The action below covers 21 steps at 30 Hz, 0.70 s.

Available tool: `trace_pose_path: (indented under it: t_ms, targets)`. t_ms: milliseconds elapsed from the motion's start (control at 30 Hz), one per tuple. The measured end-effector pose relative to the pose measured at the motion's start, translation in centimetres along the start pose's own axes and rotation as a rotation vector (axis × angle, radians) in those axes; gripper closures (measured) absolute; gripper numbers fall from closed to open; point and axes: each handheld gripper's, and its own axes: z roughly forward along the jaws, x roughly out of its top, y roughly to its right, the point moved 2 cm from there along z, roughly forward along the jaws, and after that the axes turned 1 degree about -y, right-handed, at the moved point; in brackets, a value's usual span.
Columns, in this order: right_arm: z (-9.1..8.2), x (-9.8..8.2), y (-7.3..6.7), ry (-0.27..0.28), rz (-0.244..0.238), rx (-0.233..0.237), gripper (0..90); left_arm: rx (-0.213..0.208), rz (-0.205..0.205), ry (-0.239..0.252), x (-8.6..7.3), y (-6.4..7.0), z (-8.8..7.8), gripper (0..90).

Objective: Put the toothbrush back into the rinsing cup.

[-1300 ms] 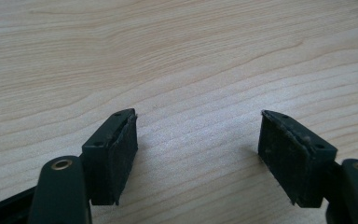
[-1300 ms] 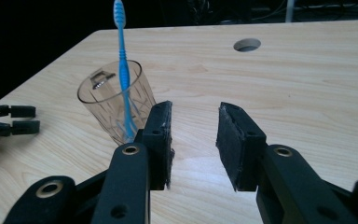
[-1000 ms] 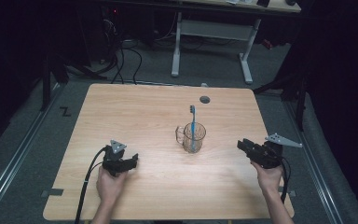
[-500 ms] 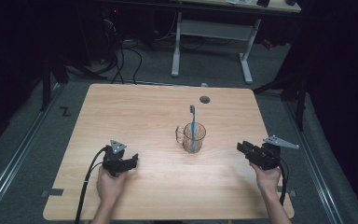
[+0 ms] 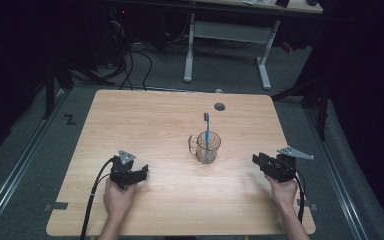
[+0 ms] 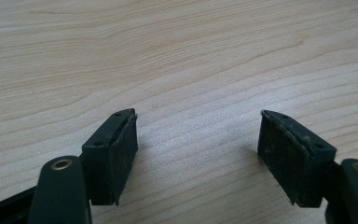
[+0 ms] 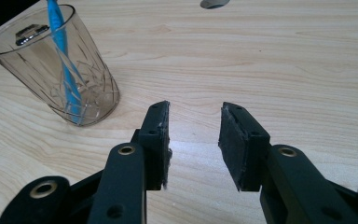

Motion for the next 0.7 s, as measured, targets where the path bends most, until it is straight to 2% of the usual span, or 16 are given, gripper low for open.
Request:
trace_pose_path:
  t_ms: [233,700]
  targets:
    - [0.8,-0.3,0.1,-0.013,-0.011,-0.023,61.7,0.000,0.000,0.000,0.0,0.0,0.0,29.1]
    - [1.9,-1.3,1.0,-0.048,-0.003,-0.082,59.9,0.001,0.001,0.000,0.0,0.0,0.0,29.2]
